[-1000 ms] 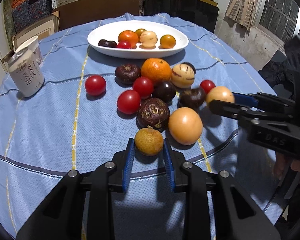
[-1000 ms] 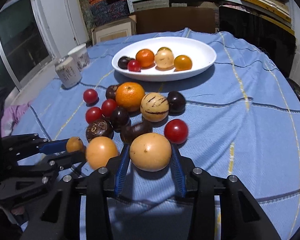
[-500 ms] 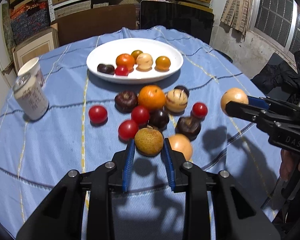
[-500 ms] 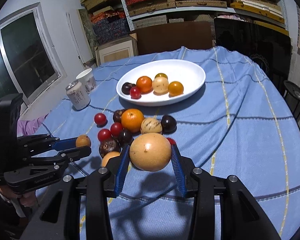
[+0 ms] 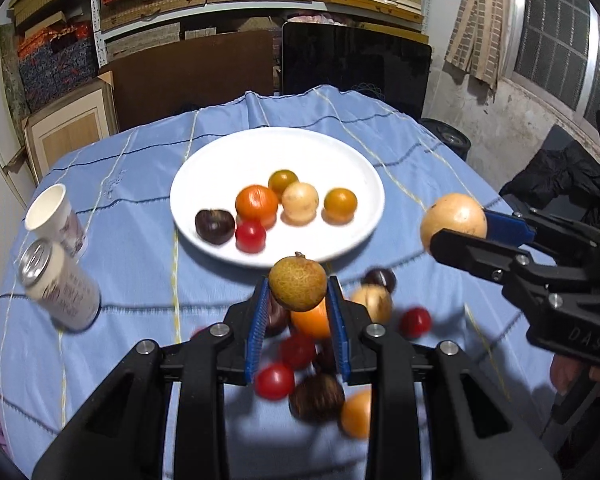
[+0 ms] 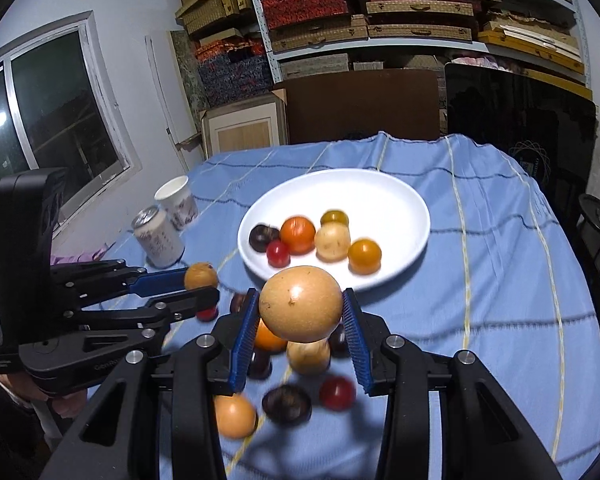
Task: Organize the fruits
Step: 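Carry both fruits onto the white plate and open both tools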
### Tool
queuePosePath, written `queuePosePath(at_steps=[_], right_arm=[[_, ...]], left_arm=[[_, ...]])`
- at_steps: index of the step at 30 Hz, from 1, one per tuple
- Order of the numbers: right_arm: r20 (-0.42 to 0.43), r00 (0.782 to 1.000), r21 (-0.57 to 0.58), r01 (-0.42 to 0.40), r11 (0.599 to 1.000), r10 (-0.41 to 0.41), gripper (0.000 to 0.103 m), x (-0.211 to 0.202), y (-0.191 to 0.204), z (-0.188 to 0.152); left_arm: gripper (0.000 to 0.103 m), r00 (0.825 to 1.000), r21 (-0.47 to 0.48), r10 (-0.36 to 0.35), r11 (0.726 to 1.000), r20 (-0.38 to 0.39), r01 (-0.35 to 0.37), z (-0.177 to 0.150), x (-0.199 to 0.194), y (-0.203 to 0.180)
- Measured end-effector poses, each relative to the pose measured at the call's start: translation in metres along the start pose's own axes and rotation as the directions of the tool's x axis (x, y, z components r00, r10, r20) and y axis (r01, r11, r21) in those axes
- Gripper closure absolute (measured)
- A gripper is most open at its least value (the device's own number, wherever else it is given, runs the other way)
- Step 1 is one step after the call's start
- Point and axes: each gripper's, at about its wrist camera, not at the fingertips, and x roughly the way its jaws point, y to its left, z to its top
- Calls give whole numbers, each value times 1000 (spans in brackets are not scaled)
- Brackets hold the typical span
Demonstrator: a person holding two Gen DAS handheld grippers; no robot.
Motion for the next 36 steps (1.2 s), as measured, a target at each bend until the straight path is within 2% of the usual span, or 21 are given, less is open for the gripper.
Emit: queuePosePath(at_steps=[6, 13, 31, 32, 33, 34, 36], right_arm=[[-40, 999, 36, 17, 999, -16, 61, 44, -20, 21], [-76, 996, 58, 45, 997, -41, 61, 88, -41, 37], [-88, 990, 125, 118, 985, -107, 59, 132, -66, 48], [-93, 991, 134, 111, 985, -99, 57, 134, -67, 48], [-96, 991, 142, 104, 984, -91, 53, 134, -68, 48], [-91, 992, 151, 97, 984, -84, 51, 132, -68, 48], [-79, 993, 145, 95, 985, -84, 50, 125, -67, 47]], left_arm=[[75, 999, -7, -3, 1000, -38, 3, 29, 50, 6], [75, 996, -10, -3, 1000, -89, 2, 40, 97, 9], [74, 989, -43, 32, 998, -145, -38, 43, 129, 8], [73, 989, -50, 30, 998, -145, -38, 43, 129, 8], [66, 989, -57, 19, 998, -143, -28, 44, 128, 8], [55, 990, -61, 13, 998, -139, -22, 44, 126, 8], [49, 992, -57, 29, 998, -121, -37, 45, 119, 6]])
